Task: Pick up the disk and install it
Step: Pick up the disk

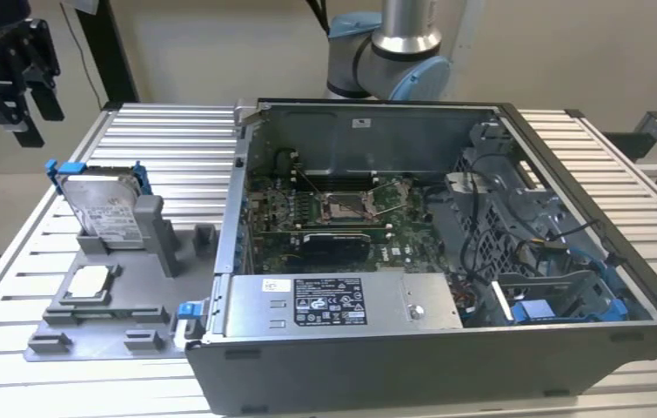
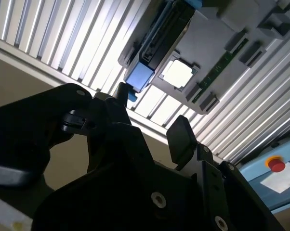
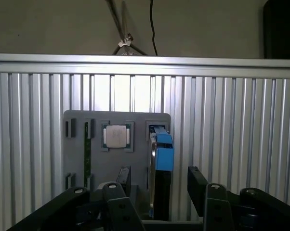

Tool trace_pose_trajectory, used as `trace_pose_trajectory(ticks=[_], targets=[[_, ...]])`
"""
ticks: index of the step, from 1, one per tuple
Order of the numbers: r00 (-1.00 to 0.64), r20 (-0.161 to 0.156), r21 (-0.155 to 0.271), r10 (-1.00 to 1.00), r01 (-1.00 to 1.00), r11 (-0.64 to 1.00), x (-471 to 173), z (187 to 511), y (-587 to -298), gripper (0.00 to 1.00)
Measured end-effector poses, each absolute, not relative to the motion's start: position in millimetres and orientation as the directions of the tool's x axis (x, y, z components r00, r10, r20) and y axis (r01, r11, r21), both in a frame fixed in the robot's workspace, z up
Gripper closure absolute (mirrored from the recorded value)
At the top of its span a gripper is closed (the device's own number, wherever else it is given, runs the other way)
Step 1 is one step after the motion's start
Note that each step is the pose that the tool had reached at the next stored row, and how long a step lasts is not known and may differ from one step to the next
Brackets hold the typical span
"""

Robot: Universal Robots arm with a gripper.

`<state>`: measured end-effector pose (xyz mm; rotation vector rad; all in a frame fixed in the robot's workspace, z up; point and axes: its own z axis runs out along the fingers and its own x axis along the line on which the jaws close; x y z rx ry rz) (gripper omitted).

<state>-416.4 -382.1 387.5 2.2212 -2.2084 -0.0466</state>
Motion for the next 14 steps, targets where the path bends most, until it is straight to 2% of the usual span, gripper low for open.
trace_pose_trajectory(ticks=[14], targets=[[0.006, -0.015, 0.027, -1.0, -1.0, -0.006, -416.5, 385.0, -382.2, 0.0]])
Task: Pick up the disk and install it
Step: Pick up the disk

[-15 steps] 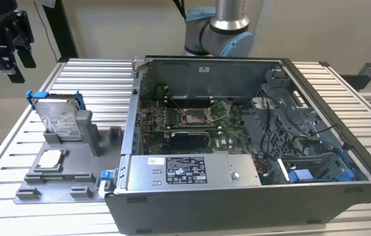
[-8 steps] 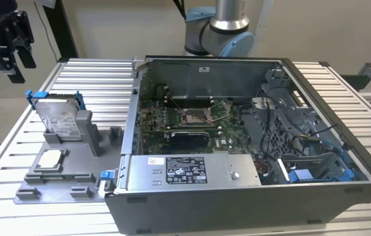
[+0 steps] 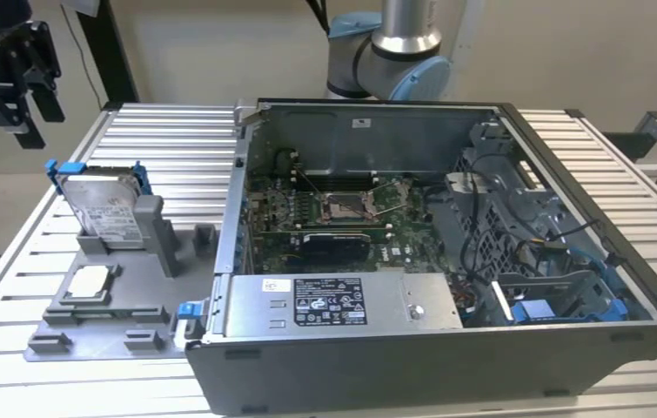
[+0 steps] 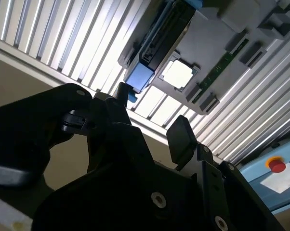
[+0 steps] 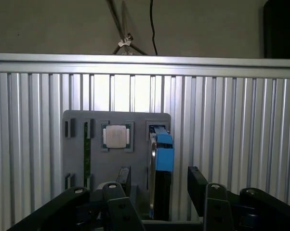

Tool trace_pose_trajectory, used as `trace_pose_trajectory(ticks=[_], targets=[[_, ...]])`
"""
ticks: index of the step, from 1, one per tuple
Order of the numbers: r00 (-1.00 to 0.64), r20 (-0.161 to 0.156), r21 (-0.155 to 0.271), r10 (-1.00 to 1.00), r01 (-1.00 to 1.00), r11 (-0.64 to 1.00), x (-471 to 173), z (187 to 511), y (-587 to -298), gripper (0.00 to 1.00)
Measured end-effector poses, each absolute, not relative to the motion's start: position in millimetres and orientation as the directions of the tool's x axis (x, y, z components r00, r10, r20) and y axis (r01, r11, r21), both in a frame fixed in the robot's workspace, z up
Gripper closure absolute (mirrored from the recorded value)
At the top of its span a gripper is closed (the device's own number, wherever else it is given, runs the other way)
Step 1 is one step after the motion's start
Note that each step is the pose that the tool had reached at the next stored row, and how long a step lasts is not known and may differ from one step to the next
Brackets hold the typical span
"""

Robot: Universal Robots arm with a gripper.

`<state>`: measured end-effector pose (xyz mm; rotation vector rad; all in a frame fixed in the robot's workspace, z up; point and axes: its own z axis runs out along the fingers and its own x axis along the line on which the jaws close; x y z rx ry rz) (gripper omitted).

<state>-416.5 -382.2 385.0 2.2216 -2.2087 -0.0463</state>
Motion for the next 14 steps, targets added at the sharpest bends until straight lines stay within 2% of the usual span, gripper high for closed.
trace_pose_trajectory(ticks=[14], targets=[[0.006, -0.015, 0.027, -1.0, -1.0, -0.006, -416, 360, -382, 0.0]])
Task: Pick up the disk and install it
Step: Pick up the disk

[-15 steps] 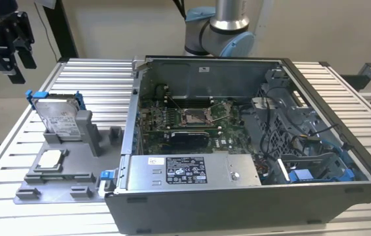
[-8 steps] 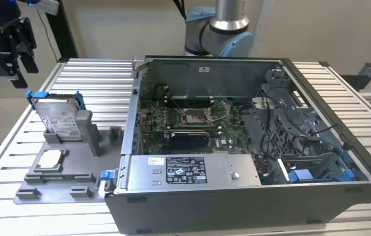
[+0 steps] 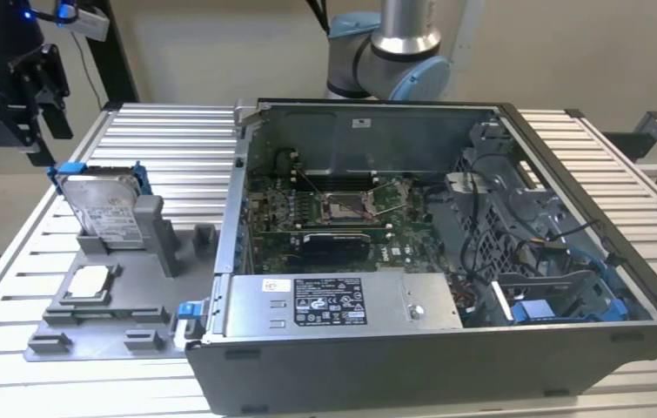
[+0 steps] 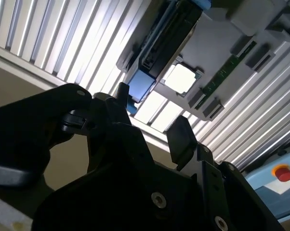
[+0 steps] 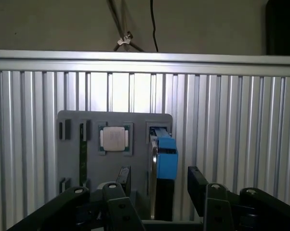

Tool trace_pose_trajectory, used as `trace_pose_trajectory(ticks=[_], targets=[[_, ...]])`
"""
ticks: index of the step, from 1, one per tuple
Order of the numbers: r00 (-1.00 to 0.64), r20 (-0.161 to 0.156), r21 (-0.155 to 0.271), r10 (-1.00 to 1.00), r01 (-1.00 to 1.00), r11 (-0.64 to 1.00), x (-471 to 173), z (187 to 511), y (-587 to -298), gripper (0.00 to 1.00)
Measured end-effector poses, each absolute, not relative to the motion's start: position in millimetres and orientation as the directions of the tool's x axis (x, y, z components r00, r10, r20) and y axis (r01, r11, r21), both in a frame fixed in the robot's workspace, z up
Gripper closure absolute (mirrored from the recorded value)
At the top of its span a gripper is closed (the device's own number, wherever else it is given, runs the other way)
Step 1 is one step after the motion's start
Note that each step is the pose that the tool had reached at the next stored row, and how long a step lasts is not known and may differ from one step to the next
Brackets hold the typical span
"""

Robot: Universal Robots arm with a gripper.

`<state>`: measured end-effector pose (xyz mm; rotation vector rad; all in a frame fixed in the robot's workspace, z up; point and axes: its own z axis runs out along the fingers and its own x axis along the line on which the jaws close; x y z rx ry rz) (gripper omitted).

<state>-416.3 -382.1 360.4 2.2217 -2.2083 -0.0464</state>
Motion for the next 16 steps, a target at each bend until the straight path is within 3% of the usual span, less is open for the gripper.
trace_pose_trajectory(ticks=[16], targets=[[0.006, -0.015, 0.027, -1.0, -1.0, -0.006, -412, 339, -384, 0.0]])
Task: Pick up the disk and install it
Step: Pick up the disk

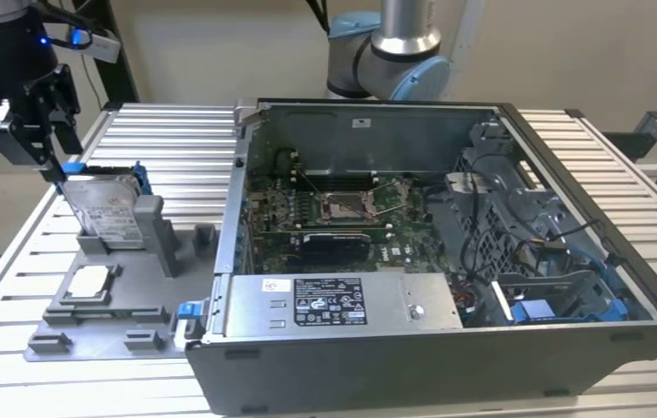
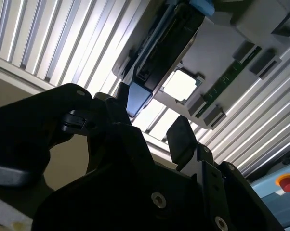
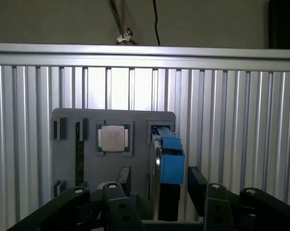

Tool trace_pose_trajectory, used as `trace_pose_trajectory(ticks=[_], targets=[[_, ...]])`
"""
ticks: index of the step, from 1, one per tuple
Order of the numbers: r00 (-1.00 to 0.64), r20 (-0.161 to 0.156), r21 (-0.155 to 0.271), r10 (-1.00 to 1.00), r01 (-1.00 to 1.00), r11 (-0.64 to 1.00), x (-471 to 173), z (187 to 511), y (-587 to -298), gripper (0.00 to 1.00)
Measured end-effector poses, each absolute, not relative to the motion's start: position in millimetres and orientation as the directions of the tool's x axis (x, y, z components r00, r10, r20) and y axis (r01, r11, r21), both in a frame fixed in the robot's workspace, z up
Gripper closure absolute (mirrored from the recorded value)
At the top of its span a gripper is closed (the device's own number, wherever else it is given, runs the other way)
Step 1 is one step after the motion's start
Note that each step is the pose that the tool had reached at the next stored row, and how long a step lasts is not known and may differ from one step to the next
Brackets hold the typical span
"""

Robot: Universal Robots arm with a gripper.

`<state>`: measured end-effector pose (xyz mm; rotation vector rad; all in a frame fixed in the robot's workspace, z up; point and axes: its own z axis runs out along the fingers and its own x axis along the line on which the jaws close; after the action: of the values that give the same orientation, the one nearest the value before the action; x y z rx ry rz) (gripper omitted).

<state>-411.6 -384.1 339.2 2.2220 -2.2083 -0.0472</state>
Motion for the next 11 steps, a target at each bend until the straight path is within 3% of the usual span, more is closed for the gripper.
trace_pose_trajectory(ticks=[11], targets=[[0.006, -0.015, 0.027, -1.0, -1.0, -0.006, -411.6, 335.9, -384.1, 0.0]])
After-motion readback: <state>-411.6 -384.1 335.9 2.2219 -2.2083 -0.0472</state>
